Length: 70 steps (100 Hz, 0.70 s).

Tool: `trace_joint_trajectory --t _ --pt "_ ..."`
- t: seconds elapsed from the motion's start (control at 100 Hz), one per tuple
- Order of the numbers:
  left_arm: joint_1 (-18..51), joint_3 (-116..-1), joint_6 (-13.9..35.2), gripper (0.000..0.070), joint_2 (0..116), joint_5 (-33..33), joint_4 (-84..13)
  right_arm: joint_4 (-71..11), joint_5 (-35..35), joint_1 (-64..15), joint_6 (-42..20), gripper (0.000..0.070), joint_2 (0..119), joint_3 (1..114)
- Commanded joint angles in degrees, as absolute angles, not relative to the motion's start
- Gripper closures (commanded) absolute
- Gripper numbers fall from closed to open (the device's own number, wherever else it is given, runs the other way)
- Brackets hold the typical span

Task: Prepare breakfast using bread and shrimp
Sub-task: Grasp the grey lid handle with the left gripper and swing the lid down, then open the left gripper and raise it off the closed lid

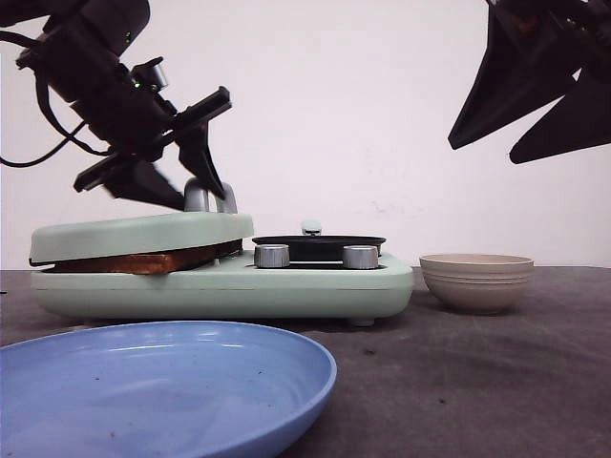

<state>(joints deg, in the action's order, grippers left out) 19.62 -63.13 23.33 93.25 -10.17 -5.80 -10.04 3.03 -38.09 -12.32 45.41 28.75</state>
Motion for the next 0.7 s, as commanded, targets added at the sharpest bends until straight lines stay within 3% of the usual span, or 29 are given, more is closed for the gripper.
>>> trace_joint_trajectory --t 0.0,0.32,0.69 --pt "19.46 -62.48 24.47 0.0236 95.61 -9.37 -9.82 -9.69 3.07 -38.5 -12.88 0.0301 45.65 28.91" --pt "19.46 -64.84 23.92 0.0223 90.74 -10.57 -9.26 -9.67 3.07 -38.5 -12.91 0.0301 45.65 28.91" --pt "17.32 -65.3 15.2 0.0226 73.78 -10.5 -10.04 -9.65 3.09 -38.48 -13.02 0.0301 45.63 28.91"
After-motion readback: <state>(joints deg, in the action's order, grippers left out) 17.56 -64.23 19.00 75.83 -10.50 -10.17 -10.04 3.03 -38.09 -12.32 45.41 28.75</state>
